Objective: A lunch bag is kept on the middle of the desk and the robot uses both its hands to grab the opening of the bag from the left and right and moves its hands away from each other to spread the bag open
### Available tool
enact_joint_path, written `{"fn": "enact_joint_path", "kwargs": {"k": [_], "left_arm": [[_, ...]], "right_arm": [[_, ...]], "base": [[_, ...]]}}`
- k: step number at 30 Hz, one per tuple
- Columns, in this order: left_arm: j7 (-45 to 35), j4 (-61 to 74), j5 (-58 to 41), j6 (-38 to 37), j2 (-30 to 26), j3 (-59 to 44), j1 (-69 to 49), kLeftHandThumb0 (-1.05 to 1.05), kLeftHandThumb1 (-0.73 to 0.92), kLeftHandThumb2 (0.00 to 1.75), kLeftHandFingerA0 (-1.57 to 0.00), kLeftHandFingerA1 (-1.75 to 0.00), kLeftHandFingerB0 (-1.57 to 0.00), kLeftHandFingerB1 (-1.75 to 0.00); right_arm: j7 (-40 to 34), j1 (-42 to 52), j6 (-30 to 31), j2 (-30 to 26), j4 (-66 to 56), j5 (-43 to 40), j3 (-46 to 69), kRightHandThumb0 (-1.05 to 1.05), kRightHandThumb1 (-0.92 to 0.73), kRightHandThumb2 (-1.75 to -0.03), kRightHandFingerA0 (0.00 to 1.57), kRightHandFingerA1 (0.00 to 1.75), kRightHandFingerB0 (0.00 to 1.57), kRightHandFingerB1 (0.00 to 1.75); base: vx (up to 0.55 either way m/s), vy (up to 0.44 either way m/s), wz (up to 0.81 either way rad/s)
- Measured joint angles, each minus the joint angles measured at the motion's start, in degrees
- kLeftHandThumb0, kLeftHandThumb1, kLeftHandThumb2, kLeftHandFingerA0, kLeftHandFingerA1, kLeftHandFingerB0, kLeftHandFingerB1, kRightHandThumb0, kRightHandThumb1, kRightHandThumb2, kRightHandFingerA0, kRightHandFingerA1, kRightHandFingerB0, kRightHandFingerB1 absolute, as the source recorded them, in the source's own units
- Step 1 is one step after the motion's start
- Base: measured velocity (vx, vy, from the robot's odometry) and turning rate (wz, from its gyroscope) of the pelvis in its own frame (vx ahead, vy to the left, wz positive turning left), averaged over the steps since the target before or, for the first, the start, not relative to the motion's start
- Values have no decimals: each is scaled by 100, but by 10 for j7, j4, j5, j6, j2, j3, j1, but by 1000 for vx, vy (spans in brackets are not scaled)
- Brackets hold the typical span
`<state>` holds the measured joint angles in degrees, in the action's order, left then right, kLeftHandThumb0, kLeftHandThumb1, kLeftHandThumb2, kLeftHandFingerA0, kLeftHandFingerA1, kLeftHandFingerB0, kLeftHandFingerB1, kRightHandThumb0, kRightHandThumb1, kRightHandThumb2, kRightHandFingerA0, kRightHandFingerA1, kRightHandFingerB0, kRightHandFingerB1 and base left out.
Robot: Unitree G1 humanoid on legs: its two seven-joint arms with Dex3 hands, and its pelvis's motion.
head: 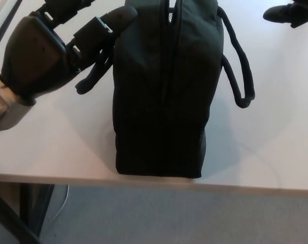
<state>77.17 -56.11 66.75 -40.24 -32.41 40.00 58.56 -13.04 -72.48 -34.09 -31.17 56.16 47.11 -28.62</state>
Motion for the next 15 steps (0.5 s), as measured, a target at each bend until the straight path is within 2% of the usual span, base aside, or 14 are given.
{"fn": "enact_joint_path", "kwargs": {"k": [1, 6, 7, 9, 10, 11, 12, 14, 15], "left_arm": [[2, 0, 0, 0, 2, 1, 1, 3, 44, 96, -19, -52, -7, -49], [17, 10, 6, 0, 13, 14, 2, 5, 43, 95, -18, -51, -6, -48], [21, 15, 7, 0, 13, 17, 2, -2, 60, 63, -29, -33, -16, -31], [25, 21, 8, 0, 13, 21, 2, -5, 57, 58, -30, -32, -18, -30], [26, 25, 8, -1, 13, 23, 2, -2, 40, 90, -17, -50, -3, -45], [26, 29, 8, -2, 13, 25, 2, -2, 40, 90, -17, -50, -3, -45], [26, 32, 8, -2, 13, 26, 1, -2, 58, 58, -32, -32, -18, -30], [26, 41, 8, -2, 13, 27, -1, -1, 58, 59, -34, -33, -18, -30], [26, 42, 8, -2, 13, 27, -1, 6, 54, 65, -34, -35, -18, -31]], "right_arm": [[-2, 0, 0, 1, 1, 0, 0, -29, -51, -56, 53, 38, 55, 38], [-9, -2, 1, 12, 7, 3, -5, -27, -52, -56, 53, 38, 54, 38], [-10, -5, 3, 16, 8, 5, -7, -27, -51, -56, 53, 37, 53, 37], [-11, -8, 5, 19, 10, 7, -9, -27, -49, -55, 54, 38, 55, 38], [-11, -10, 7, 22, 10, 8, -10, -31, -51, -56, 52, 37, 52, 37], [-12, -13, 8, 24, 11, 9, -12, -31, -51, -56, 52, 37, 52, 37], [-12, -15, 10, 25, 11, 10, -12, -31, -50, -56, 52, 37, 53, 37], [-12, -23, 17, 32, 10, 12, -14, -31, -49, -55, 53, 38, 54, 38], [-12, -25, 18, 33, 10, 13, -15, -30, -47, -55, 54, 38, 55, 38]], "base": [[0, 0, 0], [0, 0, 0], [0, 0, 0], [0, 0, 0], [0, 0, 0], [0, 0, 0], [0, 0, 0], [0, 0, 0], [0, 0, 0]]}}
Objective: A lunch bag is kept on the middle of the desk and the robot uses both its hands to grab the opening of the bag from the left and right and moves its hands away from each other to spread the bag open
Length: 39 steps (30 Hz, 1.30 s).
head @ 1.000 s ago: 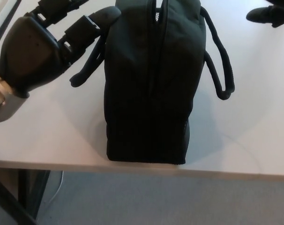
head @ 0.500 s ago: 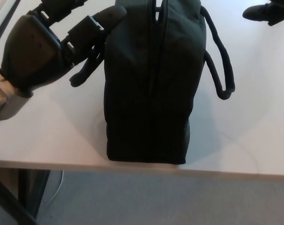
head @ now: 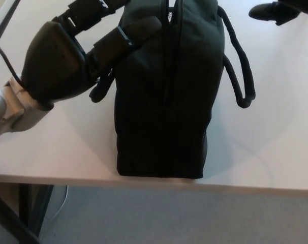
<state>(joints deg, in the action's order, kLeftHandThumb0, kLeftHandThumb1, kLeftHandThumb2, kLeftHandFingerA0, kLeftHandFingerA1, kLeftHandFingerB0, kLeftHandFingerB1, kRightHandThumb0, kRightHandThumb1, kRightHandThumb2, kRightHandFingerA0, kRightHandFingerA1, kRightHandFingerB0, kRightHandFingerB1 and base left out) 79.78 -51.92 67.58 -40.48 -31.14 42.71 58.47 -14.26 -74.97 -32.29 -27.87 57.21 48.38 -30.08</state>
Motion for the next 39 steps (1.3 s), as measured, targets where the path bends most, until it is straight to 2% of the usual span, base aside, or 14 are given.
{"fn": "enact_joint_path", "kwargs": {"k": [13, 14, 15, 16, 17, 18, 20, 26, 27, 30, 31, 32, 37, 39], "left_arm": [[17, 2, 10, 0, -1, 16, -17, 0, 54, 59, -32, -34, -17, -30], [18, 1, 11, 0, -1, 17, -18, 1, 36, 89, -22, -53, -8, -49], [20, 1, 11, 0, -1, 18, -19, 1, 36, 89, -22, -53, -8, -49], [20, 2, 12, 0, -2, 18, -21, -2, 52, 58, -36, -35, -18, -30], [20, 3, 12, 0, -3, 18, -22, -2, 52, 58, -36, -35, -18, -30], [20, 5, 13, 0, -4, 18, -24, -4, 34, 85, -25, -55, -9, -48], [20, 8, 13, 0, -6, 18, -27, -3, 35, 87, -25, -54, -11, -49], [16, 5, 14, -5, -11, 19, -34, -3, 34, 85, -22, -53, -10, -48], [16, 4, 14, -6, -11, 19, -35, 0, 53, 57, -33, -32, -23, -31], [13, -3, 14, -11, -11, 19, -37, 2, 53, 57, -33, -32, -22, -31], [12, -5, 14, -11, -11, 19, -38, -2, 35, 85, -22, -52, -7, -47], [12, -6, 14, -11, -11, 19, -38, -2, 35, 85, -22, -52, -7, -47], [9, -8, 14, -11, -5, 19, -39, 10, 53, 58, -44, -36, -42, -35], [9, -7, 13, -11, -2, 19, -39, -3, 49, 55, -65, -40, -74, -44]], "right_arm": [[4, -22, 15, 9, -32, 5, 5, -30, -48, -55, 54, 38, 54, 38], [5, -22, 15, 10, -34, 5, 6, -30, -49, -55, 53, 38, 54, 37], [6, -22, 16, 10, -36, 5, 8, -30, -49, -55, 53, 38, 54, 37], [8, -22, 17, 13, -40, 5, 10, -32, -50, -56, 52, 37, 53, 37], [9, -21, 18, 14, -42, 5, 10, -32, -50, -56, 52, 37, 53, 37], [12, -21, 19, 15, -46, 5, 11, -31, -49, -55, 54, 38, 55, 38], [14, -21, 21, 16, -52, 5, 11, -31, -48, -55, 53, 38, 54, 38], [14, -14, 25, 21, -55, 6, 11, -31, -50, -56, 52, 37, 52, 37], [14, -13, 25, 22, -55, 6, 11, -31, -50, -56, 53, 38, 53, 37], [14, -13, 25, 23, -57, 6, 10, -31, -51, -56, 54, 38, 54, 37], [14, -13, 25, 24, -57, 6, 10, -31, -53, -56, 52, 37, 52, 37], [14, -13, 25, 25, -57, 7, 9, -31, -53, -56, 52, 37, 52, 37], [15, -12, 26, 27, -59, 7, 7, -31, -53, -56, 50, 37, 51, 37], [18, -10, 29, 27, -67, 7, 5, -31, -51, -56, 52, 37, 52, 37]], "base": [[0, 0, 0], [0, 0, 0], [0, 0, 0], [0, 0, 0], [0, 0, 0], [0, 0, 0], [0, 0, 0], [0, 0, 0], [0, 0, 0], [0, 0, 0], [0, 0, 0], [0, 0, 0], [0, 0, 0], [0, 0, 0]]}}
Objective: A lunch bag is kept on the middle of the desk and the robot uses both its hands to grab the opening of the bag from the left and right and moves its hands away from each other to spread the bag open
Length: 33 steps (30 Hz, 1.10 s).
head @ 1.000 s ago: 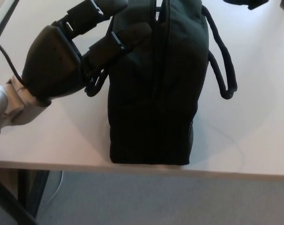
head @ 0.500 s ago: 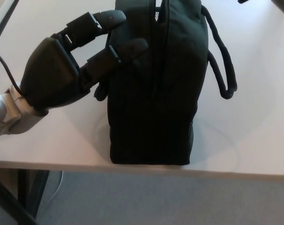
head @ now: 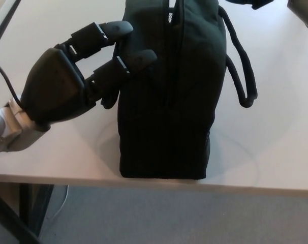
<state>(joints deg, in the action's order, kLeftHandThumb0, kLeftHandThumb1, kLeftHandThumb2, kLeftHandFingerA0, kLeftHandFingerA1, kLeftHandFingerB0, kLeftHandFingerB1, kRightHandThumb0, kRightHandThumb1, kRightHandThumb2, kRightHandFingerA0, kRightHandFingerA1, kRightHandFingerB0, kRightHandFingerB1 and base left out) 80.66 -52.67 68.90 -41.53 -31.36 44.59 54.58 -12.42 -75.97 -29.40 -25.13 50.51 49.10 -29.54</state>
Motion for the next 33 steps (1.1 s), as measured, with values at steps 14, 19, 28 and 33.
{"fn": "enact_joint_path", "kwargs": {"k": [14, 19, 28, 33], "left_arm": [[-18, 22, -9, 0, 2, -4, 0, 4, 49, 54, -59, -38, -65, -40], [-17, 12, -12, 0, 5, -3, 1, 7, 48, 55, -57, -38, -64, -40], [-12, -7, -15, 0, 17, 1, 6, 9, 52, 56, -60, -39, -57, -38], [-9, -16, -17, 0, 21, 3, 8, 3, 50, 54, -57, -37, -56, -37]], "right_arm": [[8, 59, -1, -23, -52, 4, -9, -27, -54, -57, 52, 37, 52, 37], [13, 95, -9, -59, -99, 9, -11, -24, -57, -58, 51, 36, 52, 37], [46, 133, -15, -94, -158, 10, -7, -24, -55, -57, 49, 36, 51, 37], [55, 152, -18, -91, -166, 9, -2, -27, -55, -57, 44, 35, 46, 35]], "base": [[0, 0, 0], [0, 0, 0], [0, 0, 0], [0, 0, 0]]}}
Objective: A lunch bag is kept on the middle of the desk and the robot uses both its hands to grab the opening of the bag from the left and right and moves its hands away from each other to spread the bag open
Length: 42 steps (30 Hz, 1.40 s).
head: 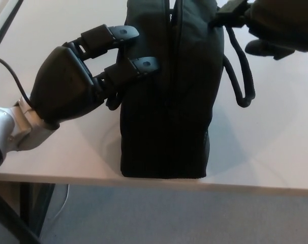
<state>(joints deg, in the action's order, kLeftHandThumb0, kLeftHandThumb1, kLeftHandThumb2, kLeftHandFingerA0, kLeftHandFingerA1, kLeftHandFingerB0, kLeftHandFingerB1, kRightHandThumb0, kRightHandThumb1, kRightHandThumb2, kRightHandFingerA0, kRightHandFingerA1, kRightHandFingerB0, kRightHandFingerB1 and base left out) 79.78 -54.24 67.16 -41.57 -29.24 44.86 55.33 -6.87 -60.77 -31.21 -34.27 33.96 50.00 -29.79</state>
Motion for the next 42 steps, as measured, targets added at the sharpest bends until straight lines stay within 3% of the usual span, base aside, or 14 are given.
{"fn": "enact_joint_path", "kwargs": {"k": [6, 7, 13, 19, 20, 23, 25, 26, 27, 33, 35, 36, 37, 42], "left_arm": [[13, 1, 0, -11, 0, 8, 2, 8, 50, 55, -47, -36, -44, -34], [15, 2, 0, -13, 0, 8, 2, 10, 50, 56, -47, -36, -44, -35], [29, 9, 2, -28, -2, 12, 2, 14, 50, 57, -46, -37, -41, -35], [34, 8, 2, -36, -2, 12, 1, 7, 48, 55, -65, -41, -66, -43], [34, 9, 1, -38, -2, 11, 1, -10, 45, 54, -86, -54, -93, -54], [27, 20, -6, -44, -2, 3, -2, -10, 45, 53, -105, -77, -103, -65], [21, 27, -10, -49, -3, 0, -2, -6, 55, 57, -96, -122, -92, -110], [19, 28, -11, -50, -3, -1, -2, -6, 55, 57, -96, -122, -92, -110], [15, 29, -12, -53, -3, -3, -2, -6, 63, 57, -78, -166, -65, -155], [2, 26, -20, -69, -3, -5, -3, -4, 47, 82, -81, -164, -73, -155], [-3, 26, -21, -70, -3, -5, -6, -11, 49, 80, -87, -161, -75, -149], [-3, 27, -22, -70, -2, -5, -7, -12, 48, 81, -86, -160, -76, -150], [-4, 27, -22, -70, -2, -6, -9, -13, 46, 82, -82, -160, -72, -150], [-7, 25, -25, -70, 0, -10, -14, -8, 39, 91, -86, -153, -78, -144]], "right_arm": [[10, 21, 7, 12, -13, -3, 8, -45, -44, -79, 37, 49, 32, 46], [12, 25, 9, 15, -13, -4, 9, -40, -60, -59, 43, 34, 40, 33], [-9, 48, 26, 35, -12, 6, 8, -36, -58, -58, 41, 35, 39, 33], [-51, 49, 32, 60, 19, 16, 4, -40, -61, -59, 40, 36, 39, 33], [-56, 49, 32, 64, 24, 16, 4, -41, -57, -57, 56, 39, 54, 38], [-72, 49, 30, 71, 37, 16, 3, -30, -51, -55, 83, 68, 87, 52], [-88, 51, 30, 76, 43, 17, 1, -31, -44, -83, 91, 107, 85, 74], [-95, 52, 29, 77, 46, 17, 0, -31, -44, -83, 91, 107, 85, 74], [-108, 53, 25, 81, 53, 17, -1, -30, -54, -58, 82, 142, 90, 74], [-168, 53, 7, 90, 77, 23, -17, -29, -61, -58, 84, 149, 78, 129], [-192, 55, -1, 94, 87, 26, -23, -34, -65, -62, 85, 144, 81, 104], [-200, 55, -2, 95, 91, 28, -27, -39, -52, -90, 96, 120, 77, 89], [-212, 55, -3, 96, 96, 32, -33, -33, -59, -59, 91, 122, 88, 67], [-262, 56, 2, 99, 113, 51, -59, -27, -57, -57, 86, 137, 85, 69]], "base": [[0, 0, 0], [0, 0, 0], [0, 0, 0], [0, 0, 0], [0, 0, 0], [0, 0, 0], [0, 0, 0], [0, 0, 0], [0, 0, 0], [0, 0, 0], [0, 0, 0], [0, 0, 0], [0, 0, 0], [0, 0, 0]]}}
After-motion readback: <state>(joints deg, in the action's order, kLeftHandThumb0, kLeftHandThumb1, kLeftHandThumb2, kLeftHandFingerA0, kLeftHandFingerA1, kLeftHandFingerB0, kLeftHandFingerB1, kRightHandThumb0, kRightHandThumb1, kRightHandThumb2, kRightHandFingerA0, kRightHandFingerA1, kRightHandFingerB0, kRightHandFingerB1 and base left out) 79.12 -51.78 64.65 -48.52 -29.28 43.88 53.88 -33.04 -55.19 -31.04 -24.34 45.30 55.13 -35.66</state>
